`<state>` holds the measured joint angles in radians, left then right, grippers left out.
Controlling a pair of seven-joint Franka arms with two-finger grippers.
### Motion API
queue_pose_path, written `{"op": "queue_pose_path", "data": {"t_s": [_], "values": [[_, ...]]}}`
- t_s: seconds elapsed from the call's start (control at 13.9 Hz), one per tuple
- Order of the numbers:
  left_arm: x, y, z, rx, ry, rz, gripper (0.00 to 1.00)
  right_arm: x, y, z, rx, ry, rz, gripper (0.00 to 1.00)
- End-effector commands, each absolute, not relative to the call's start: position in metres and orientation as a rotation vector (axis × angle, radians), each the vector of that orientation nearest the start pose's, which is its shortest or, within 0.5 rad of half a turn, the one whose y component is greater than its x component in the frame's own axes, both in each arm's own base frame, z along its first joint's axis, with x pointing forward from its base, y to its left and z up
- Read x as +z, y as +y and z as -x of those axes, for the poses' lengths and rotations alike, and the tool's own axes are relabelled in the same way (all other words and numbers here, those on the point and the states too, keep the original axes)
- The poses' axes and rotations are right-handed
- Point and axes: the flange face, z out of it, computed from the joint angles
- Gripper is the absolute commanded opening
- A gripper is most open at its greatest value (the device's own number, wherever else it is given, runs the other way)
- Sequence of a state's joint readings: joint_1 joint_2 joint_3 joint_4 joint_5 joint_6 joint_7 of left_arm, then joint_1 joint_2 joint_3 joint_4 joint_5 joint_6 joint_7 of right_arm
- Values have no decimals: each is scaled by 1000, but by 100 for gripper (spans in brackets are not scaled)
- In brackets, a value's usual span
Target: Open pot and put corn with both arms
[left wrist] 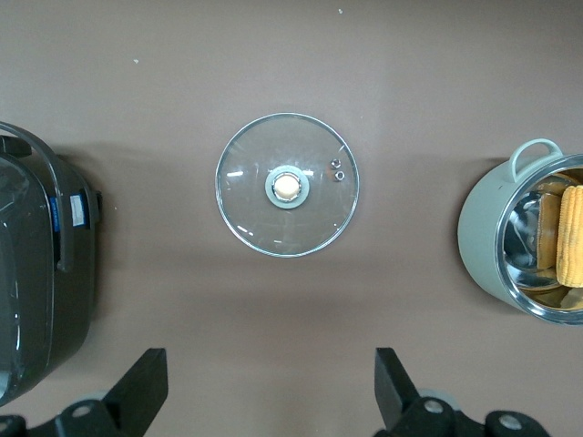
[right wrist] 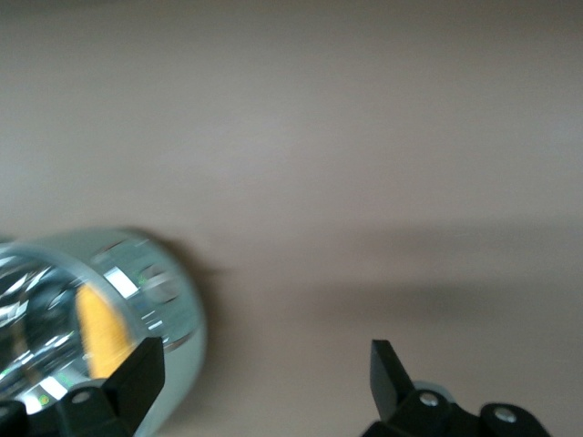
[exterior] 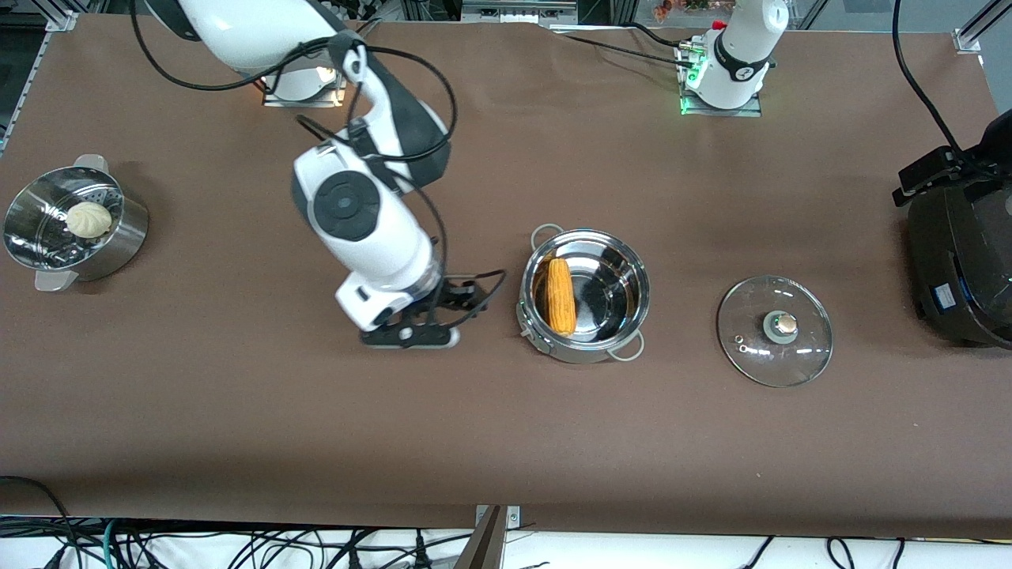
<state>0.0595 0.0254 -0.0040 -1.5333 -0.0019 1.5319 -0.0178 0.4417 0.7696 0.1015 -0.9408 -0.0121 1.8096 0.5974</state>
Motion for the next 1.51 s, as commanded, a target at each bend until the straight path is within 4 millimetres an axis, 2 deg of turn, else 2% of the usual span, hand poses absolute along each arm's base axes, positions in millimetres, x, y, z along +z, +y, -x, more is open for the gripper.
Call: {"op": "queue_pose_path", "data": {"t_s": [0.0,0.22,0.29,0.43,0.58,0.65,0.86,0.94,1.08,1.15,1.22,1.37,1.44], "values": [[630,22,-562,53,-113,3151,100,462,295,-692,-103,290,3125,100],[630,22,-561,56,-113,3149,100,470,223,-709,-86,438,3202,100],[630,23,-561,56,-115,3151,100,479,199,-710,-59,398,3223,100],[628,28,-561,63,-123,3149,100,479,140,-716,44,344,3234,100],[629,28,-561,60,-115,3149,100,483,97,-721,75,418,3181,100],[630,28,-561,58,-108,3150,100,504,74,-719,44,466,3140,100],[628,28,-561,65,-108,3150,100,529,16,-705,128,593,3028,100],[628,28,-561,63,-110,3150,100,535,-10,-699,172,643,2997,100],[628,29,-561,65,-110,3150,100,536,-38,-687,280,678,2943,100],[628,29,-561,65,-110,3150,100,545,-48,-680,279,652,2930,100],[628,29,-561,65,-110,3150,100,560,-56,-668,263,616,2942,100],[627,29,-560,70,-110,3150,100,572,-67,-645,267,577,2930,100],[627,29,-561,67,-110,3150,100,571,-70,-634,266,585,2917,100]]}}
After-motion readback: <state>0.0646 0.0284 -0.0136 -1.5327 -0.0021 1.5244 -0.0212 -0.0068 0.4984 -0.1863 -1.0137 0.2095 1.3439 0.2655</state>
